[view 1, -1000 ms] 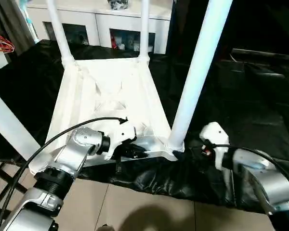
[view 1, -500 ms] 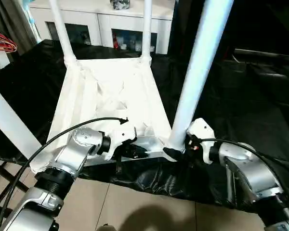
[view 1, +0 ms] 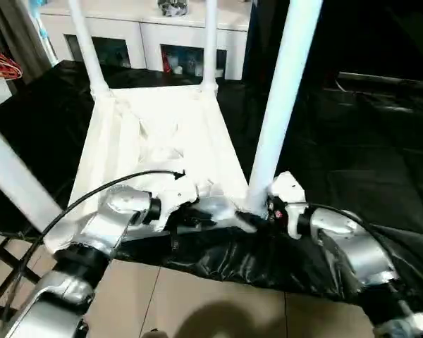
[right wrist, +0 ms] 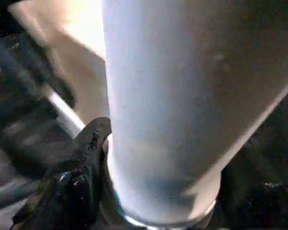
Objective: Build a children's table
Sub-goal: Rotate leg to tighten
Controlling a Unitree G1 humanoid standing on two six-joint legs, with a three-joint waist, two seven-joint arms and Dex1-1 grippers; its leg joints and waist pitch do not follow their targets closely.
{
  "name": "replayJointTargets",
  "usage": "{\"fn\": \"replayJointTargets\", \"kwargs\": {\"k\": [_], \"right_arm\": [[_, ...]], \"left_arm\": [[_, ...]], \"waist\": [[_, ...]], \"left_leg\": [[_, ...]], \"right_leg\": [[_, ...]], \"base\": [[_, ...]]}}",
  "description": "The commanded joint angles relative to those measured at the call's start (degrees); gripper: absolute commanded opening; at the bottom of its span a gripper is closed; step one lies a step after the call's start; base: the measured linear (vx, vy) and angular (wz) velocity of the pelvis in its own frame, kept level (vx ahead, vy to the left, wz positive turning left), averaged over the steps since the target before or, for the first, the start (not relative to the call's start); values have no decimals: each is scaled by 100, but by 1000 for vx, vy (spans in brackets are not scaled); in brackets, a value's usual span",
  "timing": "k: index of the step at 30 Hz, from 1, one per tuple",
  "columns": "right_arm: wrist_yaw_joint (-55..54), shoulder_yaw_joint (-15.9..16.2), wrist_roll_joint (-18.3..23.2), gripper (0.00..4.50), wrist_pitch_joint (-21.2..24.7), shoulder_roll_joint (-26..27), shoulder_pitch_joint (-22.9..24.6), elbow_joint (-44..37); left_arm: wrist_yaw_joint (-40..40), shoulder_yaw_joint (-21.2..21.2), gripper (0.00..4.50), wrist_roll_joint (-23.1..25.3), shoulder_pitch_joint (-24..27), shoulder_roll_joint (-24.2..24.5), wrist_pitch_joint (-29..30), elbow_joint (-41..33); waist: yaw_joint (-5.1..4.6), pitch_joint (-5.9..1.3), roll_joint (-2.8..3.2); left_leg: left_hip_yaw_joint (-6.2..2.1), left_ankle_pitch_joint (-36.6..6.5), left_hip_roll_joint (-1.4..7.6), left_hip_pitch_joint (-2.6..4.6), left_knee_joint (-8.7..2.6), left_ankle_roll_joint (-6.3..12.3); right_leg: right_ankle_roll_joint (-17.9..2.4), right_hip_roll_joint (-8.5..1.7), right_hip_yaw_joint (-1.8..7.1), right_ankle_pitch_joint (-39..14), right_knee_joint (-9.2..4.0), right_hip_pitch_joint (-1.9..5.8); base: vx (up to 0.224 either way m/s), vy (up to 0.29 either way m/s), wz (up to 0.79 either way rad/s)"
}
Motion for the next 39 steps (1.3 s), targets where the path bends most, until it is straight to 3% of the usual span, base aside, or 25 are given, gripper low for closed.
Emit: {"fn": "replayJointTargets", "kwargs": {"k": [1, 5, 8, 9, 12, 13, 15, 20, 23, 26, 27, 28, 36, 39], "right_arm": [[-418, -109, -45, 276, -71, 153, -76, 250], [-1630, -438, -59, 274, -94, 835, -236, 824], [-1942, -481, -89, 274, -105, 1000, -292, 961], [-2474, -548, -132, 274, -116, 1308, -416, 1210], [-2731, -558, -180, 274, -216, 1625, -534, 1407], [-2733, -539, -190, 274, -267, 1708, -564, 1445], [-2523, -495, -188, 329, -380, 1736, -585, 1421], [-1759, -411, -97, 371, -395, 1369, -484, 1098], [-1269, -307, -69, 388, -354, 1047, -337, 790], [-465, -122, 12, 388, -278, 532, -120, 401], [-375, -112, 33, 388, -262, 469, -97, 353], [-38, -78, 89, 388, -260, 262, -42, 220], [919, -21, 195, 388, -320, -195, -1, -53], [1455, 88, 289, 388, -330, -455, 42, -159]], "left_arm": [[535, 197, 0, 21, -164, -165, 71, 186], [1384, 128, 0, 247, -467, -690, 188, 547], [1613, 129, 0, 281, -556, -835, 216, 656], [1973, 128, 0, 304, -702, -1109, 232, 843], [2163, 104, 0, 352, -799, -1372, 177, 973], [2183, 89, 0, 371, -822, -1441, 151, 1003], [2084, 27, 0, 412, -842, -1465, -27, 1031], [1319, -35, 0, 261, -720, -1177, -301, 779], [954, -52, 0, 194, -620, -953, -384, 652], [466, -23, 0, 68, -475, -662, -540, 490], [410, -10, 0, 39, -454, -633, -552, 461], [129, 29, 0, -79, -384, -520, -598, 376], [-850, 0, 0, -389, -194, -150, -429, 39], [-1237, -82, 0, -438, -143, 28, -396, -57]], "waist": [[-5, -310, 11], [-21, -323, 32], [-18, -342, 39], [-27, -348, 54], [-29, -351, 59], [-34, -348, 23], [-30, -344, 13], [-29, -335, 1], [-9, -339, -14], [-2, -334, -55], [-5, -339, -30], [-8, -334, -56], [31, -347, -33], [57, -365, -18]], "left_leg": [[82, -1378, -55, -31, -479, -37], [81, -1267, -46, -41, -484, -41], [78, -1117, -47, -57, -482, -57], [81, -1079, -48, -70, -483, -73], [81, -1093, -59, -64, -484, -113], [90, -1128, -57, -56, -484, -90], [94, -1131, -56, -66, -487, -44], [90, -1197, -57, -78, -501, 89], [89, -1026, -47, -90, -503, 128], [97, -911, -41, -107, -492, 195], [98, -899, -28, -97, -490, 208], [102, -888, -23, -91, -493, 201], [111, -717, -14, -90, -470, 251], [116, -586, -4, -90, -444, 332]], "right_leg": [[-597, -385, 189, -2731, -552, 305], [-590, -374, 201, -2573, -541, 276], [-658, -361, 204, -2184, -503, 300], [-722, -358, 208, -1984, -483, 306], [-771, -354, 205, -1846, -470, 314], [-768, -354, 208, -1826, -479, 317], [-780, -358, 213, -1772, -473, 325], [-666, -376, 216, -2085, -505, 334], [-672, -384, 220, -1963, -493, 342], [-727, -370, 222, -1727, -465, 364], [-783, -376, 227, -1645, -450, 350], [-834, -374, 219, -1610, -451, 352], [-1010, -382, 226, -1250, -388, 350], [-1164, -365, 218, -751, -327, 372]], "base": [[0, 0, 0], [0, 0, 0], [0, 0, 0], [0, 0, 0], [0, 0, 0], [0, 0, 0], [0, 0, 0], [0, 0, 0], [0, 0, 0], [0, 0, 0], [0, 0, 0], [0, 0, 0], [0, 0, 0], [0, 0, 0]]}}
